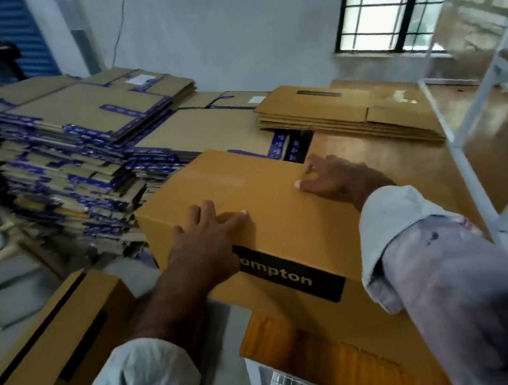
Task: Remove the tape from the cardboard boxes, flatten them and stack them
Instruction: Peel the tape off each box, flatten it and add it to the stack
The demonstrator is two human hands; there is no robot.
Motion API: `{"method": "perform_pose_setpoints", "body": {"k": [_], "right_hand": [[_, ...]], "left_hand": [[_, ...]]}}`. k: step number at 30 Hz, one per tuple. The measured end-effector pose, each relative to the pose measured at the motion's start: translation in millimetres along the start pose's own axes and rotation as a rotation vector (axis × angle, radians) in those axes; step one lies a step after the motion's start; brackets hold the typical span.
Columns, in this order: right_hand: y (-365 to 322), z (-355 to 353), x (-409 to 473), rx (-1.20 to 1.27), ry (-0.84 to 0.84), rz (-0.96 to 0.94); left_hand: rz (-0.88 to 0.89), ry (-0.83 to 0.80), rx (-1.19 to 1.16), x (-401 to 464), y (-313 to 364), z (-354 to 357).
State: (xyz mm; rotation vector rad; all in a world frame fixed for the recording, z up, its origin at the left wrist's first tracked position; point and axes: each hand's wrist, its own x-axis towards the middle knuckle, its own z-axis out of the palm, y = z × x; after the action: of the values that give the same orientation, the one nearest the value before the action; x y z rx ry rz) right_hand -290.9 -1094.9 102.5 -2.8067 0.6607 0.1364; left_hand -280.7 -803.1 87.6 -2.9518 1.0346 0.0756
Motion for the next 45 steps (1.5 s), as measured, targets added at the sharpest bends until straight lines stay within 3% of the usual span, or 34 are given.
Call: {"method": "perform_pose_setpoints", "body": {"k": [3,7,11,15,19,24,28,30,33,37,42,45], "right_hand": [[17,1,16,0.075,-0.043,-0.033],[25,-3,15,0.131,-0.051,-0.048],[30,-24,-9,0.192,0.018,-0.035],[49,-49,-42,0.266,0.095,0.024],[77,-63,-79,0.255,0.149,0.154],[110,-61,-131,0.194,0.141,0.355],[125,-27,-173,0.298,0.189,0.440],[122,5,-189,0.321,0.254,0.488],[109,49,-206,0.264,0.355,0.530],[86,52,-242,0.110,0.460,0.448],[56,79,-288,0.275,0.478,0.157],[51,97,-284,0.215,0.548,0.177]], "left_hand": [[-0.154,0.102,-0.277,-21,17,15],[-0.139,-0.001,-0.727,-37,50,31],[-0.212,0.038,-1.223,-26,66,11],[-0.250,0.034,-1.495,3,68,-20],[-0.149,0.035,-1.437,34,77,-43],[0.054,-0.112,-1.353,72,101,-57],[0.271,-0.226,-0.973,88,115,-34],[0.366,-0.203,-0.723,87,117,-9],[0.423,-0.144,-0.586,76,122,12],[0.499,-0.016,-0.554,44,124,3],[0.639,-0.070,-0.720,-18,99,15],[0.624,-0.021,-0.636,-33,95,33]]}}
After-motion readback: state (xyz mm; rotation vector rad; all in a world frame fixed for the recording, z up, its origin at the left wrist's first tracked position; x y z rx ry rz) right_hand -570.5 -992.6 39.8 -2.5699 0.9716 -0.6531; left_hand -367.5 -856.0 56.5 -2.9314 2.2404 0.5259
